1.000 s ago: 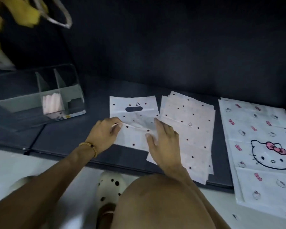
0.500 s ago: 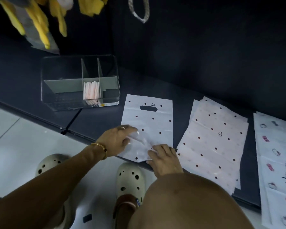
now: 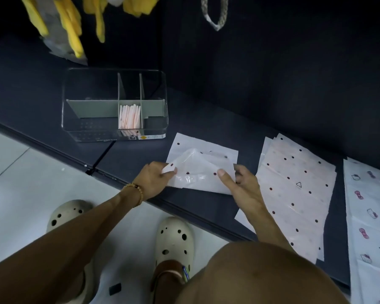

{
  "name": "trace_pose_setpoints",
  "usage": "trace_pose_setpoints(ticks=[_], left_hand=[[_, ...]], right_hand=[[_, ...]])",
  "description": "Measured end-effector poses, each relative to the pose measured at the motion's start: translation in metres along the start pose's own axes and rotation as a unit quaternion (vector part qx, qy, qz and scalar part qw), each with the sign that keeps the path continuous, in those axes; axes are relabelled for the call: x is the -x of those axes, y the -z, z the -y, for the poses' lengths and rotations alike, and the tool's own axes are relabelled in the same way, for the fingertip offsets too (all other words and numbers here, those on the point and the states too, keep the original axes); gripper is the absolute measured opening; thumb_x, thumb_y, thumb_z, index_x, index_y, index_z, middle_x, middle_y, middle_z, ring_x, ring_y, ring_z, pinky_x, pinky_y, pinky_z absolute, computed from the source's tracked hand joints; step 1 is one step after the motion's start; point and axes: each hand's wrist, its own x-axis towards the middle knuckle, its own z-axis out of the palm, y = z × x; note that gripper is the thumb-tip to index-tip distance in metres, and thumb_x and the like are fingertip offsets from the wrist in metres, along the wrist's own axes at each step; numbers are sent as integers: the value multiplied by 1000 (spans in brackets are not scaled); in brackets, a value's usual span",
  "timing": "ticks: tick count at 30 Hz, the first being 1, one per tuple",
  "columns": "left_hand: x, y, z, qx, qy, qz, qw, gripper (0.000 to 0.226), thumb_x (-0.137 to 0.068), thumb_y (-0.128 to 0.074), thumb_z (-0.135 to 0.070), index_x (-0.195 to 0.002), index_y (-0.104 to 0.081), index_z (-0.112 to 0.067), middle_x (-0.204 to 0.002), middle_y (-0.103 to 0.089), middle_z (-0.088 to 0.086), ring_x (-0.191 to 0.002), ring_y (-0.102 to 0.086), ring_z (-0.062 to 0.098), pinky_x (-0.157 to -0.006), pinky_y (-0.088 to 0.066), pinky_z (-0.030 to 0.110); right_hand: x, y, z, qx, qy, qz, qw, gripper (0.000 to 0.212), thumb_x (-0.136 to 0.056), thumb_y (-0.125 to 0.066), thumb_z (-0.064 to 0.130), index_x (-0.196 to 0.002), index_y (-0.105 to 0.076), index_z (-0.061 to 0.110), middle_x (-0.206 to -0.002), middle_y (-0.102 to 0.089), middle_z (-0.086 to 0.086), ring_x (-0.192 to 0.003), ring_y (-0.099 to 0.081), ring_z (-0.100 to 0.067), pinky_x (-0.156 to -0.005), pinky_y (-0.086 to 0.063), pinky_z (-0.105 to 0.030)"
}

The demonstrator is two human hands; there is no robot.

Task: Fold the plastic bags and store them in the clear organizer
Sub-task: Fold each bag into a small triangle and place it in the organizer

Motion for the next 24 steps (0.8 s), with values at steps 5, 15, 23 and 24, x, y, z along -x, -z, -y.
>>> trace_pose_setpoints(ticks=[5,15,23,24], left_hand=[[-17,-5,-7,-20,17,-59,998,27,-92,-57,-36,-89,-68,-11,-88,-67,8,-87,-62,28,-78,-50,33],[-46,-6,4,-143,16,-111,983,18,-92,-53,-24,-78,-57,-12,-81,-63,12,-85,-60,36,-70,-45,34],[-71,-9,6,-282,-22,-129,951,24,-95,-47,-34,-100,-62,-16,-100,-65,16,-93,-59,37,-71,-45,38],[-73,-8,4,-289,-27,-130,948,25,-95,-48,-36,-101,-62,-16,-100,-65,16,-92,-59,37,-69,-43,37]], right_hand=[[-9,-5,-26,96,-83,-82,988,22,-90,-62,24,-69,-60,20,-66,-61,8,-66,-57,-13,-55,-41,-18],[-28,-11,-30,195,-143,-145,959,22,-96,-51,27,-86,-64,11,-82,-64,-4,-76,-57,-21,-65,-40,-24],[-34,-8,-28,156,-170,-157,960,22,-94,-57,28,-90,-70,11,-90,-68,-6,-78,-57,-20,-69,-42,-23],[-34,-7,-28,154,-173,-155,960,22,-94,-57,28,-91,-70,10,-92,-69,-6,-78,-57,-20,-69,-42,-23]])
